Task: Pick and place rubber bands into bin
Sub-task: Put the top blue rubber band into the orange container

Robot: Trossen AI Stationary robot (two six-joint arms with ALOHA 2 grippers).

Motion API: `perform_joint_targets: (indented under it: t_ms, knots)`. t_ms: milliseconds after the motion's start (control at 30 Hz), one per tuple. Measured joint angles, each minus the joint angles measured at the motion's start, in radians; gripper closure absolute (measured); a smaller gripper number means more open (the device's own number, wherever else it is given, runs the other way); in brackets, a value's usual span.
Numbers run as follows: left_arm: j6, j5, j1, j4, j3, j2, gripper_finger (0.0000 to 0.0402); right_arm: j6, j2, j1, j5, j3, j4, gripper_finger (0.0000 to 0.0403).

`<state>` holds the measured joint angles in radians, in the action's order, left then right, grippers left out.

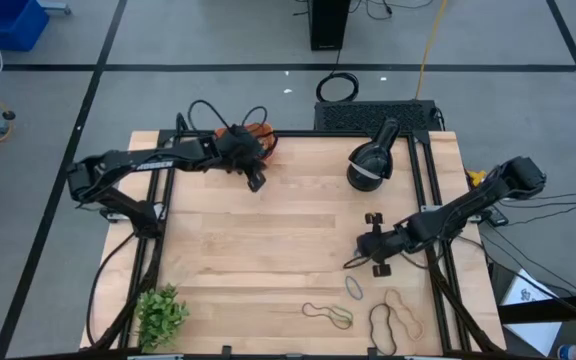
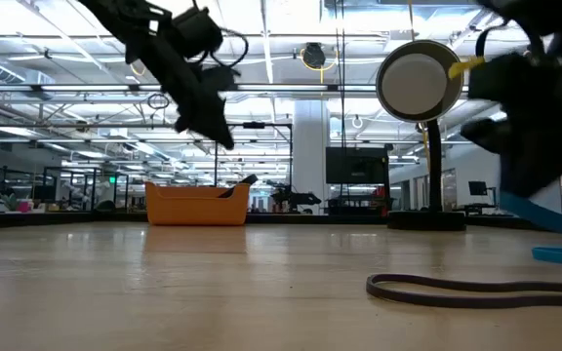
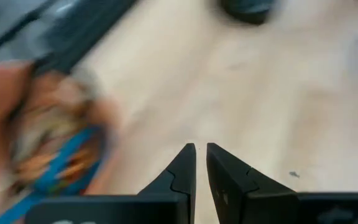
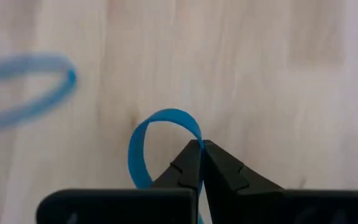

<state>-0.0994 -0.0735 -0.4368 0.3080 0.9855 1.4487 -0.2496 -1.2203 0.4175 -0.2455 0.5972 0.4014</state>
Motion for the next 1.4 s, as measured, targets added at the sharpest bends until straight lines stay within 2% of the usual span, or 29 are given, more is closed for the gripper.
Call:
perform_joint_targets:
  t_ms: [67, 167, 267, 433, 700, 833, 1000, 1400]
  knots:
    - [0.000, -0.074, 0.030, -0.035, 0.000, -0.017, 0.0355, 0.047, 0.025, -0.002, -0.022, 0.000, -0.080, 0.0401]
    - [-0.001, -0.122, 0.089, -0.099, 0.000, -0.023, 0.0355, 0.128, 0.061, -0.012, -0.023, 0.000, -0.215, 0.0401]
    - [0.002, -0.136, 0.155, -0.153, 0.000, -0.021, 0.0355, 0.226, 0.088, -0.028, -0.022, 0.000, -0.369, 0.0402]
    - [0.116, -0.136, 0.278, -0.219, 0.000, -0.008, 0.0355, 0.371, 0.100, -0.063, -0.020, 0.001, -0.596, 0.0402]
    - [0.199, -0.109, 0.446, -0.396, 0.002, 0.038, 0.0355, 0.548, 0.100, -0.085, -0.015, 0.001, -0.830, 0.0402]
    - [0.223, -0.034, 0.494, -0.487, 0.003, 0.076, 0.0355, 0.571, 0.100, -0.085, -0.013, 0.002, -0.861, 0.0402]
    - [0.279, -0.003, 0.515, -0.548, 0.000, 0.126, 0.0355, 0.575, 0.100, -0.085, -0.012, 0.002, -0.862, 0.0403]
    - [0.259, 0.059, 0.515, -0.782, 0.000, 0.246, 0.0354, 0.581, 0.092, -0.085, -0.011, 0.002, -0.890, 0.0403]
